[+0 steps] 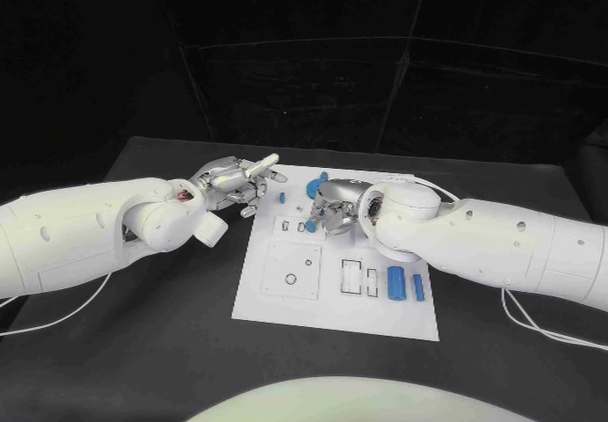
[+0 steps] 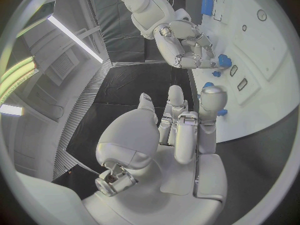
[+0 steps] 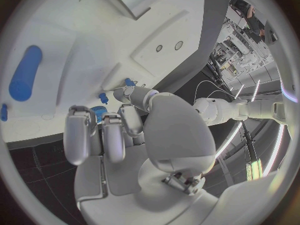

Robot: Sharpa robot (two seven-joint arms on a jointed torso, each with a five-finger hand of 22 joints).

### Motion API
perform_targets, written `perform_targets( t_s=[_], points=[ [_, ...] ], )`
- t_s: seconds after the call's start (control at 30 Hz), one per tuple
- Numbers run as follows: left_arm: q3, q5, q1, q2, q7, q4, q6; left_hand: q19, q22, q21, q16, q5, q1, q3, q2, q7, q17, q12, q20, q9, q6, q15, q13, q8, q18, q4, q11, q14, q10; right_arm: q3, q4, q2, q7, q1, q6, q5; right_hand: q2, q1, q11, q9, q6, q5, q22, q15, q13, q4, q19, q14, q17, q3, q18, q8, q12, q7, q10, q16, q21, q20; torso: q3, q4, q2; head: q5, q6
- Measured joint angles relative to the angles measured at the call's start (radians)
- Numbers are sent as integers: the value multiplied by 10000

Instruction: Assemble the parts on the task board

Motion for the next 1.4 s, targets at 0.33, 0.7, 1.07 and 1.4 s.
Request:
perform_targets(
  t_s=[0.33,0.7,1.07,1.4],
  points=[
    [0,-1,0,0,-22,2,12,0,13,0,0,0,0,0,0,0,0,0,0,0,0,0,0,0,0,0,0,0,0,0,-95,64,4,-1,-8,-87,13,-116,-245,-8,-560,0,8,-179,48,-103,-1,-2,0,103,-1,1,42,-238,2,0,0,-218,2,-1,-1,8,12],
    [0,-2,0,-7,-39,9,25,0,12,0,0,0,0,29,0,0,0,0,0,1,0,0,-8,0,0,-28,0,0,0,-1,-115,122,29,-7,63,-155,13,-116,-282,-8,-638,0,7,-251,84,-136,35,0,0,136,0,1,87,-316,39,0,0,-253,0,-1,1,20,-12],
    [0,-13,0,-10,-49,11,29,0,12,0,0,0,0,29,0,0,0,0,0,2,0,0,-7,0,0,-28,0,0,0,-3,-95,140,82,-15,221,-179,13,-115,-318,-7,-638,1,5,-250,104,-164,0,-1,0,163,0,1,87,-316,3,0,0,-287,-1,-1,1,36,-32],
    [0,-20,0,-13,-56,11,31,0,19,0,0,0,0,29,0,0,0,0,0,-8,0,0,-7,0,0,-28,0,0,0,-5,-86,174,122,-20,270,-209,67,-170,-353,-6,-758,1,4,-307,102,-190,12,-16,0,190,-2,2,87,-426,-28,0,0,-298,0,-1,-1,38,-34]
  ],
)
